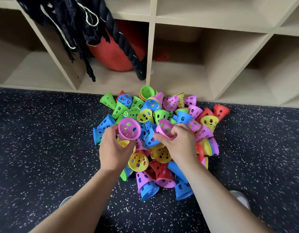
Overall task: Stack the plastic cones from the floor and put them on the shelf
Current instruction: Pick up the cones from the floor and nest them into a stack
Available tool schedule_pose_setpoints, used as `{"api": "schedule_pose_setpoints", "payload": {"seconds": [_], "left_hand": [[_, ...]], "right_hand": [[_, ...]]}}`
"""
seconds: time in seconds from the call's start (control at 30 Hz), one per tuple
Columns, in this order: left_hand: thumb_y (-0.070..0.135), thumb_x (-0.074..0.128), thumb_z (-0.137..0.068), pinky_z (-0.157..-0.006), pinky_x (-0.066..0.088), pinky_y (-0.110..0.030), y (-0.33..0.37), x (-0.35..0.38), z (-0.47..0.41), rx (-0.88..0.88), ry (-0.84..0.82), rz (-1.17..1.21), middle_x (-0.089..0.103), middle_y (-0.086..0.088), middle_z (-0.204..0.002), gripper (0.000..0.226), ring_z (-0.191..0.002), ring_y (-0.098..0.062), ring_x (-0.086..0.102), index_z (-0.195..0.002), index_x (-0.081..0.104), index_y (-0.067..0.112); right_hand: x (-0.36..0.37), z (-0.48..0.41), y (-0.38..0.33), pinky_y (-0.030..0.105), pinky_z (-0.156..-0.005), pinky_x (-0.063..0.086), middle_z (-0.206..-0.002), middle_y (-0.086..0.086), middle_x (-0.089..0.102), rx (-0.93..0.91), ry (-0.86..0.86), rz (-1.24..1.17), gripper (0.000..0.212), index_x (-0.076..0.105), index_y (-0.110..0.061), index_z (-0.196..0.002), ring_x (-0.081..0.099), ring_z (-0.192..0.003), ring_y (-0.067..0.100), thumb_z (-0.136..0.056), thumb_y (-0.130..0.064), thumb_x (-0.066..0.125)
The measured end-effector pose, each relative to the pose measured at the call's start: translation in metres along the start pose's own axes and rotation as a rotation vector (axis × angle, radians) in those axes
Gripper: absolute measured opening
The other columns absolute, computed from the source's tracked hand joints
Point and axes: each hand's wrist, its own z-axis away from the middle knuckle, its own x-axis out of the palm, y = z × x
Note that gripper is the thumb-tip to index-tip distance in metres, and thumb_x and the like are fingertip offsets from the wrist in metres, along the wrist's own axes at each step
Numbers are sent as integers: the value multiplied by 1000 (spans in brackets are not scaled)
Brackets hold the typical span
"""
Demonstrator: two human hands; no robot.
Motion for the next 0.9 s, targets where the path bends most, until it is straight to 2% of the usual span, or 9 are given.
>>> {"api": "schedule_pose_setpoints", "payload": {"seconds": [0.1,0.2,0.27,0.37,0.43,0.5,0.7,0.8,0.9], "left_hand": [[34,84,-76,-84,51,-41,0,2,-2,-2,16,4,61,5,-108,52,-104,-20,59,-118,58,18],[33,84,-77,-84,51,-43,3,7,-6,11,22,9,60,7,-107,50,-102,-19,59,-117,58,19],[33,84,-77,-85,51,-42,7,11,-9,21,17,16,60,7,-107,50,-102,-19,59,-118,57,19],[35,83,-78,-86,51,-41,13,13,-13,42,21,31,60,7,-108,50,-103,-18,59,-119,58,20],[37,82,-78,-86,50,-39,17,14,-16,58,9,51,61,7,-109,51,-104,-16,59,-120,58,20],[36,81,-78,-86,51,-37,23,17,-20,82,-28,76,61,9,-108,49,-102,-13,59,-118,58,22],[46,73,-74,-83,54,-33,34,22,-25,156,-97,166,65,10,-103,50,-96,-8,64,-116,60,23],[40,81,-76,-81,55,-27,38,25,-26,157,-90,197,66,10,-102,46,-94,-6,65,-114,58,29],[30,86,-78,-81,55,-27,34,30,-27,157,-52,175,66,9,-105,47,-95,-3,64,-116,59,27]], "right_hand": [[-10,-7,2,20,-66,42,-82,-3,55,23,74,2,54,49,-13,-60,56,-75,9,-65,-58,79],[-19,-18,2,8,-66,37,-86,-2,57,16,77,-64,46,48,-21,-59,56,-78,4,-65,-47,86],[-22,-25,0,6,-66,37,-88,-1,58,-4,77,-82,42,52,-18,-63,55,-77,4,-66,-44,86],[-28,-34,-10,5,-70,40,-96,-11,63,25,205,-132,35,62,-20,-87,61,-87,6,-71,-42,85],[-35,-37,-25,9,-73,46,-105,-16,63,57,239,-334,40,57,-28,-104,63,-96,3,-75,-35,84],[-37,-38,-41,9,-79,49,-115,-19,60,5,174,-433,53,51,-31,-118,60,-105,-4,-76,-32,83],[-27,-37,-53,7,-102,31,-145,-26,46,-143,-343,-212,94,31,-37,-147,38,-134,-12,-70,-49,84],[-26,-32,-40,9,-103,33,-141,-22,52,-97,-317,-325,75,37,-41,-141,41,-131,-13,-79,-45,78],[-26,-32,-4,19,-92,49,-118,-10,67,34,-12,-412,33,58,-24,-123,59,-110,-7,-91,-25,66]]}}
